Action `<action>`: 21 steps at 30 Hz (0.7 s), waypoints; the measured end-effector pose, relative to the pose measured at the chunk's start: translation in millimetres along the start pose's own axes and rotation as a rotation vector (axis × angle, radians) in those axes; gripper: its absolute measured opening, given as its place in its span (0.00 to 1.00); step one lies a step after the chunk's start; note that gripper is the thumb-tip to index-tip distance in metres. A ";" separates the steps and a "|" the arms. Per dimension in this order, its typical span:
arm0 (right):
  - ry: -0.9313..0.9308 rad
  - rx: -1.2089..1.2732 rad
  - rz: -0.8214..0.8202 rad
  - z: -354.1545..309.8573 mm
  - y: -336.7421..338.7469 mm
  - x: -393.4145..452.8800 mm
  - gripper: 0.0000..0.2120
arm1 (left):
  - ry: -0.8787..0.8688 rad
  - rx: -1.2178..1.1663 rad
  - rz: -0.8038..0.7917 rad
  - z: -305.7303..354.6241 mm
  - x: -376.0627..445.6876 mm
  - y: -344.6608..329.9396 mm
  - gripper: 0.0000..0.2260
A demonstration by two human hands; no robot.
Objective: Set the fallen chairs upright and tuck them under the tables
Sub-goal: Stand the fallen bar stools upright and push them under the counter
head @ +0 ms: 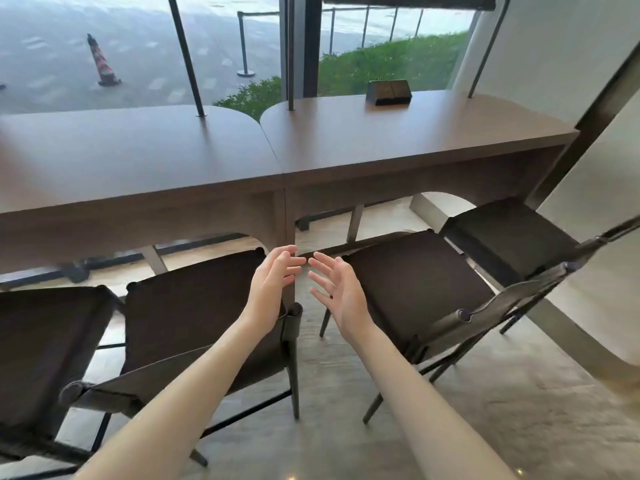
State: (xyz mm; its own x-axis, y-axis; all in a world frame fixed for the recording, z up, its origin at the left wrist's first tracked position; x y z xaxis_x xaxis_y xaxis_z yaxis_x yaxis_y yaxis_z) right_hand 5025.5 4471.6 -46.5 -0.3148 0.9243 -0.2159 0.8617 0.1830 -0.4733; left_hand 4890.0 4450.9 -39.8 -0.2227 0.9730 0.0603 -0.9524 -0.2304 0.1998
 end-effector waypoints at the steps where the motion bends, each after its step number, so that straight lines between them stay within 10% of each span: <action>1: 0.016 0.005 0.013 -10.0 15.9 -6.4 0.20 | -0.007 0.006 -0.023 5.5 -2.8 -18.2 0.20; 21: 0.236 0.149 0.473 -143.6 318.7 -130.0 0.16 | -0.073 0.044 -0.440 66.9 -46.8 -348.0 0.15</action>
State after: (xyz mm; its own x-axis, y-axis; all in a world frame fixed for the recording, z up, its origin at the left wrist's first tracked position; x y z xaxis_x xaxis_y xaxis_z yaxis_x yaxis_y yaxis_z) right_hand 5398.2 4457.8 -46.6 0.2060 0.9474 -0.2451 0.8162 -0.3045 -0.4910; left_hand 5245.8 4484.6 -46.7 0.2182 0.9755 0.0287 -0.9431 0.2032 0.2631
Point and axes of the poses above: each hand's wrist, its own x-axis towards the middle knuckle, its own y-axis out of the back of the hand, z = x × y, the point moved 2 cm from there along x, towards the middle knuckle, and after that the axes turned 12 degrees about x, right-handed, at the moved point
